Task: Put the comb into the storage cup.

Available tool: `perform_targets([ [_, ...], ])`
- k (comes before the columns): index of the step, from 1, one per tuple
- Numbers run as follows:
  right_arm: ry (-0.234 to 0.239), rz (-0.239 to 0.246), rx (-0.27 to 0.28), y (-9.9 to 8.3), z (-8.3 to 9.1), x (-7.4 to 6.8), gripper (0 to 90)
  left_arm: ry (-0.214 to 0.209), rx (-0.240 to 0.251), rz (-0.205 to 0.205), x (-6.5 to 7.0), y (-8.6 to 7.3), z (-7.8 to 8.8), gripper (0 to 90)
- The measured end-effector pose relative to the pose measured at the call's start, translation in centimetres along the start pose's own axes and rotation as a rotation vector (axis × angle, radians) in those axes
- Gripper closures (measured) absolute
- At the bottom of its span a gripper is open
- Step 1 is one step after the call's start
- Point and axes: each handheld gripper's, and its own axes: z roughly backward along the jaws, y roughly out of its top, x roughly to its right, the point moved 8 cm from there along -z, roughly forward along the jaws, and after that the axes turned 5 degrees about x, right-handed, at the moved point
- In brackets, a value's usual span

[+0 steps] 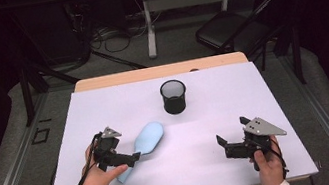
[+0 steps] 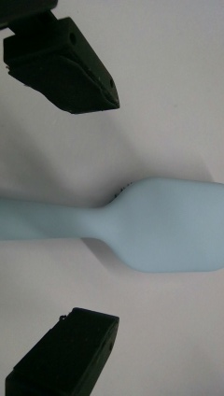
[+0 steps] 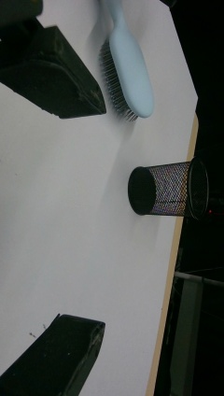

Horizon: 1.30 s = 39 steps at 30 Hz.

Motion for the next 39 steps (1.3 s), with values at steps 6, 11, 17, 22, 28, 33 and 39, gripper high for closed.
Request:
perform_targets([
  [6, 0.005, 0.001, -0.007, -0.1, 0.0, -0.1, 0.0, 0.033, -0.041, -0.016, -0.1, 0.2, -0.1, 2.9],
  [11, 0.004, 0.000, -0.002, -0.1, -0.1, -0.1, 0.0, 0.048, -0.072, -0.027, -0.2, 0.2, -0.4, 2.9],
  [17, 0.005, 0.001, -0.003, -0.1, -0.1, -0.1, 0.0, 0.015, -0.102, -0.030, 0.2, 0.2, -0.9, 2.9],
  [22, 0.006, 0.001, -0.006, -0.1, -0.1, -0.1, 0.0, 0.013, -0.123, -0.031, 0.2, 0.2, -1.3, 2.9],
  [28, 0.004, 0.003, -0.005, -0.1, -0.1, -0.1, 0.0, 0.007, -0.156, -0.041, 0.2, 0.0, -1.7, 3.0],
  [33, 0.005, 0.003, -0.003, -0.1, -0.1, -0.1, 0.0, 0.017, -0.201, -0.061, 0.4, -0.2, -2.0, 3.9],
  [39, 0.005, 0.007, -0.006, -0.1, -0.1, -0.1, 0.0, 0.018, -0.231, -0.073, 0.7, -0.3, -2.3, 5.8],
])
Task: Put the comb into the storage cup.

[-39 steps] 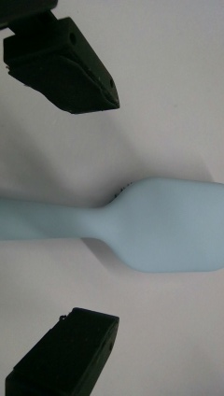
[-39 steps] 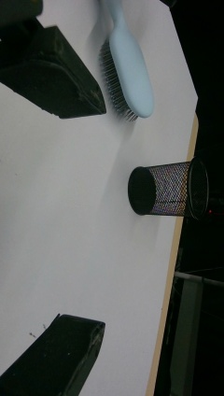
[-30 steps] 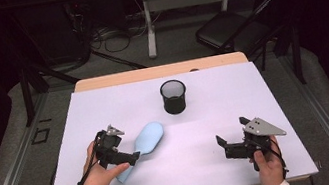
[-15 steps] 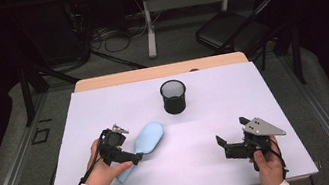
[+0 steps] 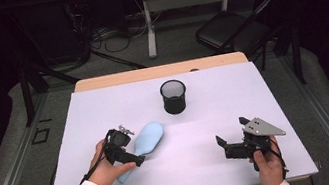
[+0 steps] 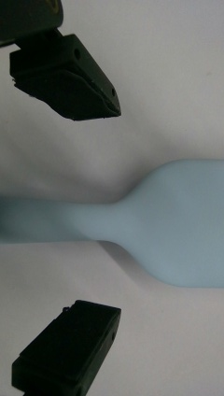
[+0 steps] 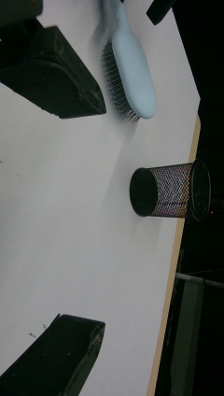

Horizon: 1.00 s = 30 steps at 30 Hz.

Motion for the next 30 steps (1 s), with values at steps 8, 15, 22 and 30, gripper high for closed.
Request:
perform_targets([
  [8, 0.000, -0.001, 0.001, -0.02, -0.01, 0.03, 0.0, 0.005, -0.055, -0.023, 0.21, -0.56, -0.61, 6.7],
  [15, 0.001, 0.000, -0.003, -0.06, -0.03, -0.02, 0.0, -0.001, -0.065, -0.021, 0.12, -0.67, -0.64, 6.9],
  [22, 0.002, 0.001, -0.005, -0.10, -0.07, -0.02, 0.0, -0.027, -0.072, 0.003, -0.07, -0.66, -0.42, 14.0],
  [30, 0.002, -0.001, -0.010, -0.16, -0.06, -0.01, 0.0, -0.030, -0.084, 0.011, -0.20, -0.49, -0.37, 15.1],
])
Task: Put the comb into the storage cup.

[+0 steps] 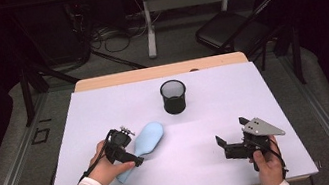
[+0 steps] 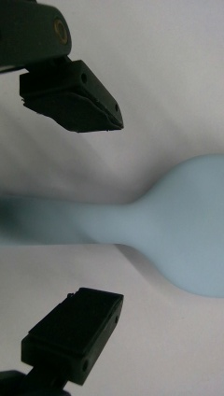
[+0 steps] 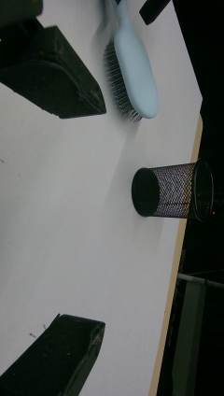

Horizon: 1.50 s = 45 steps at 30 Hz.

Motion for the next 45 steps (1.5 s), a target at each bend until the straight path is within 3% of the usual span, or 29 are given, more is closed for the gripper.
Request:
perform_targets([
  [7, 0.000, -0.003, 0.000, 0.0, 0.0, 0.0, 0.0, -0.031, -0.024, 0.038, -0.1, 0.0, 0.1, 18.7],
  [17, 0.000, -0.007, -0.001, 0.0, 0.0, 0.0, 0.0, -0.043, -0.064, 0.033, 0.0, 0.1, -0.1, 31.3],
  [21, 0.001, -0.005, -0.001, 0.0, 0.0, 0.0, 0.0, -0.078, -0.049, 0.075, 0.2, 0.5, -0.1, 34.8],
  [34, 0.002, -0.006, -0.003, -0.1, -0.1, 0.1, 0.0, -0.087, -0.055, 0.075, 0.1, 0.8, -0.3, 46.3],
  [42, 0.003, -0.009, 0.001, -0.1, -0.1, 0.1, 0.0, -0.085, -0.072, 0.051, 0.4, 0.7, -0.9, 51.2],
  [45, 0.005, -0.004, -0.001, -0.1, -0.1, 0.1, 0.0, -0.067, -0.079, 0.024, 0.4, 0.6, -1.2, 53.0],
])
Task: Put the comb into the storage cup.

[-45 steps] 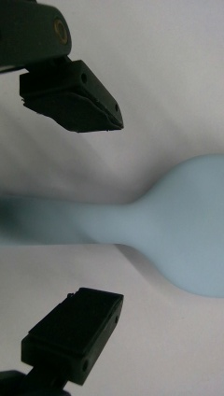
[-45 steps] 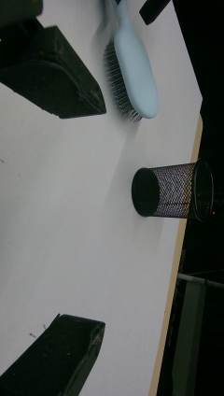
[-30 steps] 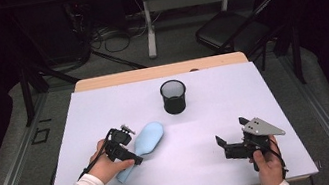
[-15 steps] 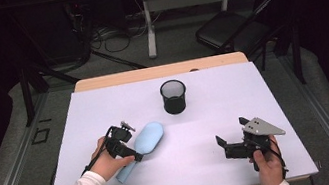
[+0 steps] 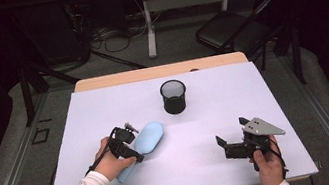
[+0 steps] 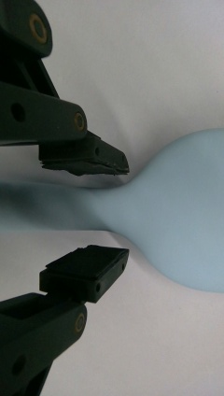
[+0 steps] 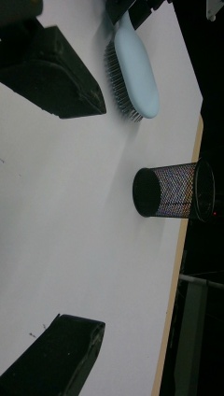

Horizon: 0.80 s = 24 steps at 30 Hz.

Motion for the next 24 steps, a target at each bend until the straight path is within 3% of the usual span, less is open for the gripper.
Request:
perform_targets([
  [12, 0.000, 0.001, -0.001, -0.02, -0.01, 0.01, 0.0, 0.027, -0.004, -0.025, -0.02, -0.17, -0.62, 61.1],
  [24, -0.001, -0.002, -0.005, -0.09, -0.05, 0.01, 0.0, 0.033, 0.018, -0.019, -0.03, -0.08, -0.96, 65.4],
])
